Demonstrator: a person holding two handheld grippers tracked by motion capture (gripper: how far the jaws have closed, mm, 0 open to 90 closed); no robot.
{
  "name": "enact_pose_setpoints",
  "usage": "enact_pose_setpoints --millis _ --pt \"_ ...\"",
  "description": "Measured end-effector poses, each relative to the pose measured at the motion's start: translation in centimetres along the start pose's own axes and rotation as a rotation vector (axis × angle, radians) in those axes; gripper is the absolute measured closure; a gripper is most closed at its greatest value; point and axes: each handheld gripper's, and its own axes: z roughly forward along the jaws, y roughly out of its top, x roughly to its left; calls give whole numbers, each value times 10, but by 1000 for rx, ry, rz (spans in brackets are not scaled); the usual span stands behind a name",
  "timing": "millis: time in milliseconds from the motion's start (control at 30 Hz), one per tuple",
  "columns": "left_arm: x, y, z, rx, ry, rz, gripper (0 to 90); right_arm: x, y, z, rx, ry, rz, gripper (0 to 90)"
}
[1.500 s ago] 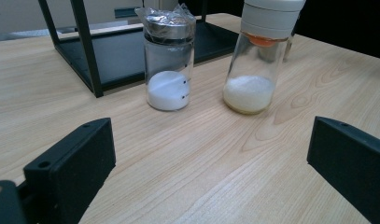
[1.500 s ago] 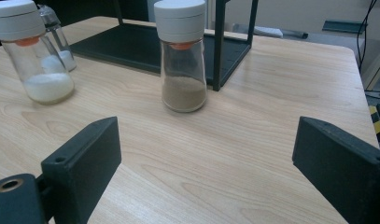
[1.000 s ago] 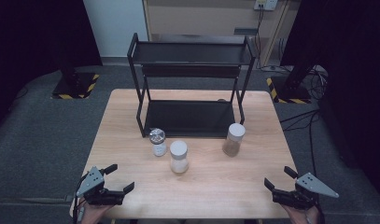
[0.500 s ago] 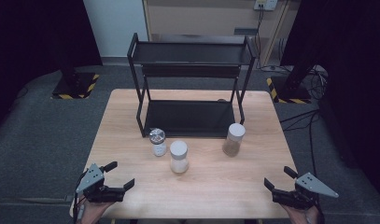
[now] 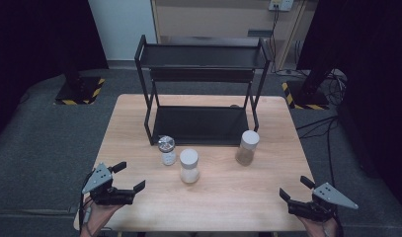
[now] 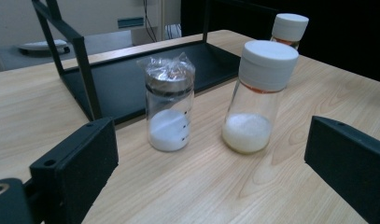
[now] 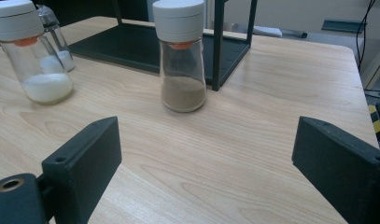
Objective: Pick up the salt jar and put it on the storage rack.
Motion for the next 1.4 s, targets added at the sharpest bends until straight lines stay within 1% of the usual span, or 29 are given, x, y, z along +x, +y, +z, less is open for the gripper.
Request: enact_pose_setpoints --millis 133,200,300,433,467,567,600,667,833,900,1000,1067,1133,1300,1400 --pt "2 8 6 -2 -7 4 17 0 0 0 0 1 1 82" --pt "3 15 12 -3 -8 5 18 0 0 0 0 1 1 82" --pt "4 20 16 -2 -11 7 19 0 0 0 0 1 1 82" --pt "5 29 25 12 -13 21 19 0 0 0 0 1 2 83" --pt "6 33 29 17 -16 27 20 -1 0 0 -1 2 1 83" --pt "6 36 33 20 -15 30 20 -1 0 0 -1 2 3 83" --pt "7 39 38 24 -16 32 21 -1 0 0 0 2 2 83" --pt "8 40 40 27 -17 32 22 -1 0 0 0 3 3 84" --pt "11 46 53 42 -18 36 24 -1 0 1 1 4 2 84" --pt "13 47 58 47 -19 31 24 -1 0 1 1 4 3 84" --pt "16 47 67 58 -16 21 24 -1 0 1 0 5 3 84" --pt "18 47 72 65 -11 22 26 -1 0 1 1 5 3 84" --pt "20 46 78 72 -11 12 26 -2 0 1 2 6 5 84" --pt "23 46 90 83 -5 6 28 -2 -1 1 1 6 4 85" --pt "24 47 98 91 -3 10 33 -2 0 1 1 7 4 85"
